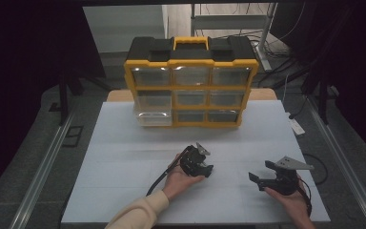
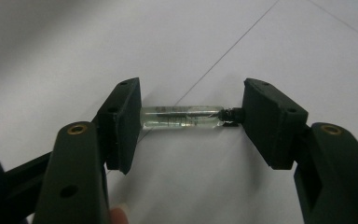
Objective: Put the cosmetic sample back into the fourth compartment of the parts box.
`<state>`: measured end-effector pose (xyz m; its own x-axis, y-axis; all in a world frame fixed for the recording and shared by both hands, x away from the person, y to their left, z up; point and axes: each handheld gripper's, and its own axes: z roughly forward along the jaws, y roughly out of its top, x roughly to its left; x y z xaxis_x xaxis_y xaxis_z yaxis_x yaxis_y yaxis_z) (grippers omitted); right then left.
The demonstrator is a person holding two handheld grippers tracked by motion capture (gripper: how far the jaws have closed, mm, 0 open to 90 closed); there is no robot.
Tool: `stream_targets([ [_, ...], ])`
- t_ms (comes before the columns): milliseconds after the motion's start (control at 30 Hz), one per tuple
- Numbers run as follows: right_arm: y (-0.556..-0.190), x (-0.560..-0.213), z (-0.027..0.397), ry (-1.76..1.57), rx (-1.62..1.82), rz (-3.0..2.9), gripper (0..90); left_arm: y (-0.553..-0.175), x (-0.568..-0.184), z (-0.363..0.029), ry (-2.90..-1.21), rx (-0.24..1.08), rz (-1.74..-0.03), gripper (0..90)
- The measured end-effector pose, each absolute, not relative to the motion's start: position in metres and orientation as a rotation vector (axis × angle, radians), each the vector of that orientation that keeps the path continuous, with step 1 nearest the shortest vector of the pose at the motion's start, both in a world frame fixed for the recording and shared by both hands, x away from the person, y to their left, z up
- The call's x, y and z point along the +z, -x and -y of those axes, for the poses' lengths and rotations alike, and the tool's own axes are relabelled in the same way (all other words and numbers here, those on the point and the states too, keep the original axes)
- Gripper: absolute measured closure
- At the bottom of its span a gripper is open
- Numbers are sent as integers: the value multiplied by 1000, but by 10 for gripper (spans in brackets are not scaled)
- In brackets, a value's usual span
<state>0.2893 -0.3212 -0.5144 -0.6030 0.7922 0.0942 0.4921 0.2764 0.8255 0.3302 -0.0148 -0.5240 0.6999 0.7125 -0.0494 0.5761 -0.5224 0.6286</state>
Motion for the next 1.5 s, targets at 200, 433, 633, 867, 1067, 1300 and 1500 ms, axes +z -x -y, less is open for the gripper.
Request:
stream_targets([
  [200,-289,-515,321,-1168,1245,-2217,130,-329,-519,11,-2257,278,-969,397],
  [433,-290,-515,322,-1170,1243,-2219,131,-327,-510,3,-2227,278,-960,397],
  [633,-290,-515,321,-1167,1242,-2219,131,-325,-502,-3,-2197,276,-960,397],
  [867,-290,-515,321,-1169,1240,-2222,132,-325,-491,-9,-2162,272,-950,397],
  [1067,-290,-515,321,-1170,1238,-2223,131,-324,-483,-14,-2133,267,-938,397],
  [1300,-290,-516,321,-1170,1234,-2223,131,-324,-474,-18,-2104,270,-927,397],
  [1500,-290,-516,321,-1171,1235,-2223,132,-324,-467,-22,-2078,270,-917,397],
])
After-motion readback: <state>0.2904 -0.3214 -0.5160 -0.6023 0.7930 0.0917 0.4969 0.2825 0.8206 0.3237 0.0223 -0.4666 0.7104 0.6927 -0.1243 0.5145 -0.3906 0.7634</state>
